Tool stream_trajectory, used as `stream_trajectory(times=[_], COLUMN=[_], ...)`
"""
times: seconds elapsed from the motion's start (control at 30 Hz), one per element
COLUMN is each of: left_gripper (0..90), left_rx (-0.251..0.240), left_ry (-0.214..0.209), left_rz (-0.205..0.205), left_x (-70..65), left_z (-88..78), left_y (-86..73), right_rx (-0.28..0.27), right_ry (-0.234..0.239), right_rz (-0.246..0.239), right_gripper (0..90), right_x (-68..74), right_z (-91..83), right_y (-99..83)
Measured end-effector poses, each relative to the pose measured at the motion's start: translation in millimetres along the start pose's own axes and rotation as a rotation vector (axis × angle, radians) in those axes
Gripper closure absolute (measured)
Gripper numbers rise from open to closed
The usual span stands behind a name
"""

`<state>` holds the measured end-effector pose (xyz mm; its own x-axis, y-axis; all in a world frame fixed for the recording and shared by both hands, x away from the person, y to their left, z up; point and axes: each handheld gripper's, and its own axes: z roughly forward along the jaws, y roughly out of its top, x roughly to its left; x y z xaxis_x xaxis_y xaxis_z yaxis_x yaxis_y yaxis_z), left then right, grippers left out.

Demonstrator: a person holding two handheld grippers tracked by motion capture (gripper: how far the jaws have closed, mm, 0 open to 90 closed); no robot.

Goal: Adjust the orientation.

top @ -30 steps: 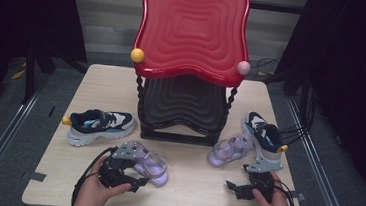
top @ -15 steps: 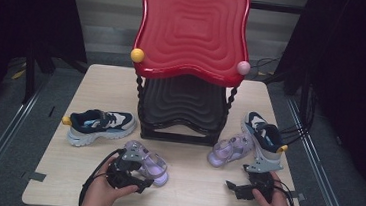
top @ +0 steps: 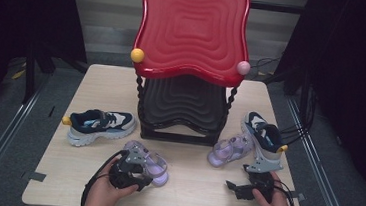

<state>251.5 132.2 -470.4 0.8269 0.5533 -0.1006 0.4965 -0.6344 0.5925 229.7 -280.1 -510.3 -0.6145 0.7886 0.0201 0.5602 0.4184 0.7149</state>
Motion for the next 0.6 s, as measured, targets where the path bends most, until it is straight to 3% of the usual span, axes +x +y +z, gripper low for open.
stream_trajectory(times=[0.27,0.33,0.6], left_gripper=[64.8,65.4,65.9], left_rx=[0.038,0.062,0.068], left_ry=[-0.006,-0.015,-0.025], left_rz=[0.043,0.039,0.038], left_x=[0.9,2.0,8.7], left_z=[-5.5,-7.0,-18.3], left_y=[-2.8,-4.2,-14.5], right_rx=[0.000,0.000,0.000], right_ry=[0.000,0.000,0.000], right_rz=[0.000,0.000,0.000], right_gripper=[9.6,9.5,9.6], right_x=[0.0,0.0,0.0], right_z=[0.0,0.0,0.0], right_y=[0.0,0.0,0.0])
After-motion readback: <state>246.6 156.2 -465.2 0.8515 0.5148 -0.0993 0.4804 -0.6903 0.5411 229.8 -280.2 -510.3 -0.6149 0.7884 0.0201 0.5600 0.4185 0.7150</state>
